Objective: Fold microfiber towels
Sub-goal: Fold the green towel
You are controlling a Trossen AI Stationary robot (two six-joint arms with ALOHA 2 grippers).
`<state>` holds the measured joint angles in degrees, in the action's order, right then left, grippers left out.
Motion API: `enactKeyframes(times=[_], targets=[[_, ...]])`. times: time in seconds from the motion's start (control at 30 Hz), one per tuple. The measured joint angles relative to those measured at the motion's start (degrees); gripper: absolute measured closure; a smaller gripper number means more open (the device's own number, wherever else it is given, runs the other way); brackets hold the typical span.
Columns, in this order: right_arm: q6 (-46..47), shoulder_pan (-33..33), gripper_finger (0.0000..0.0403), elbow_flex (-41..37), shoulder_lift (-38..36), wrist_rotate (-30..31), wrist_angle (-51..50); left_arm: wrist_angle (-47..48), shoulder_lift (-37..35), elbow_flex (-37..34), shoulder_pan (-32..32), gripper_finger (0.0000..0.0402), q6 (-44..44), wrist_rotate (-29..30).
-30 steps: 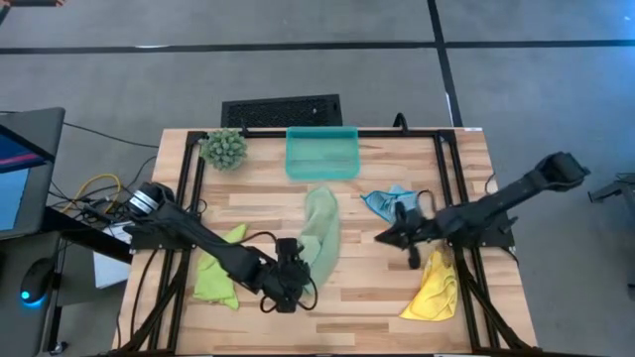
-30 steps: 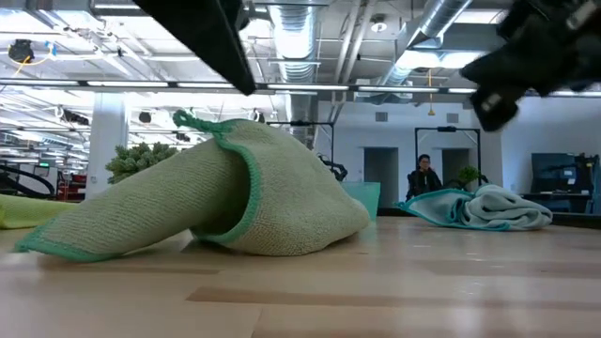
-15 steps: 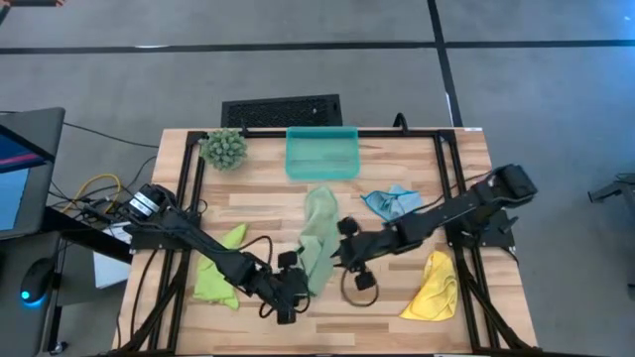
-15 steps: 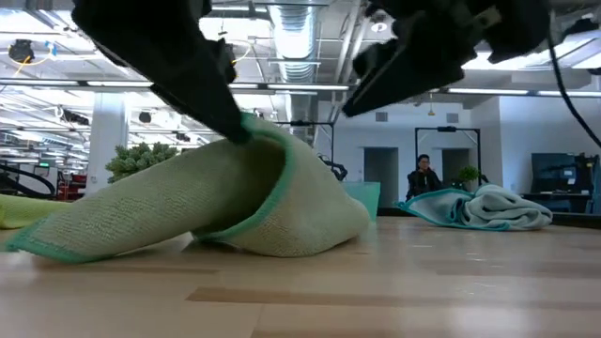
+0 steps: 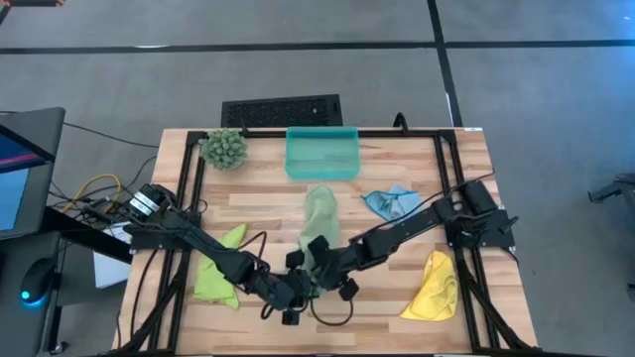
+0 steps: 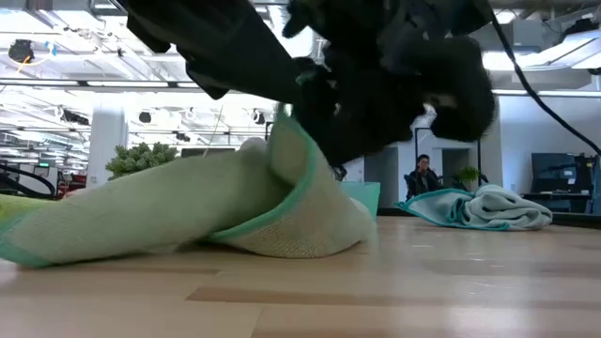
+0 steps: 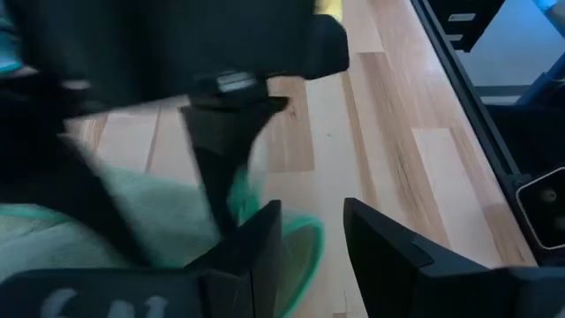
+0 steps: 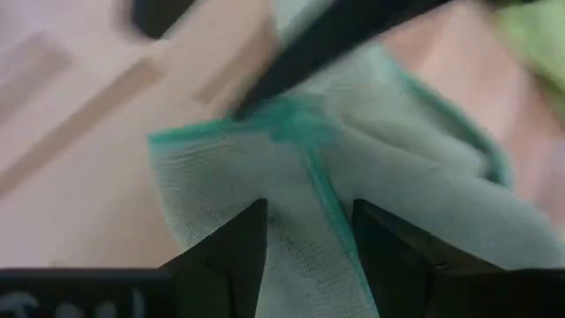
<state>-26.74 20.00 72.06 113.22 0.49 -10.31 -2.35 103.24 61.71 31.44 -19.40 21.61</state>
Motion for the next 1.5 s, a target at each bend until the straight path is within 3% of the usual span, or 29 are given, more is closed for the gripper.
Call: enactKeyframes(times=[0.13,0.33,0.5,0.63,0.87,1.0,1.27,1.4,1.5], targets=[[-1.6,0.6,0.026,1.0,2.2,-1.2,-2.3,0.3,0.0,0.0,0.1,0.0287,0.1,0.2],[0.9,1.0,0.0387,1.0,0.5,-0.4,-8.5,6.6,-1.0,0.0,0.5,0.0287,-0.7,5.1],[6.3,0.2,0.0383,0.3,-4.3,-0.2,-15.8,12.7,-3.0,0.0,2.0,0.0288,-3.7,13.0],[9.5,-0.3,0.0397,-4.2,-8.5,-0.3,-13.7,15.5,-3.0,0.0,2.7,0.0288,-7.1,12.8],[14.8,-1.2,0.0347,-6.1,-8.1,-0.2,-3.0,21.8,-2.9,-2.7,2.7,0.0288,-16.2,11.7],[14.3,-3.5,0.0303,-3.7,-5.0,0.6,-3.6,25.9,-2.8,-5.3,1.9,0.0288,-23.7,12.3],[8.7,-9.9,0.0217,-0.6,-2.2,0.9,-11.5,26.3,-2.8,-10.0,1.4,0.0288,-29.8,12.7],[7.2,-12.0,0.0203,-0.6,-2.2,-5.4,-18.4,26.6,-2.8,-12.5,0.6,0.0288,-32.2,15.7],[7.6,-12.1,0.0222,-0.6,-2.2,-10.4,-22.3,26.8,-2.8,-13.6,-1.0,0.0288,-33.1,19.5]])
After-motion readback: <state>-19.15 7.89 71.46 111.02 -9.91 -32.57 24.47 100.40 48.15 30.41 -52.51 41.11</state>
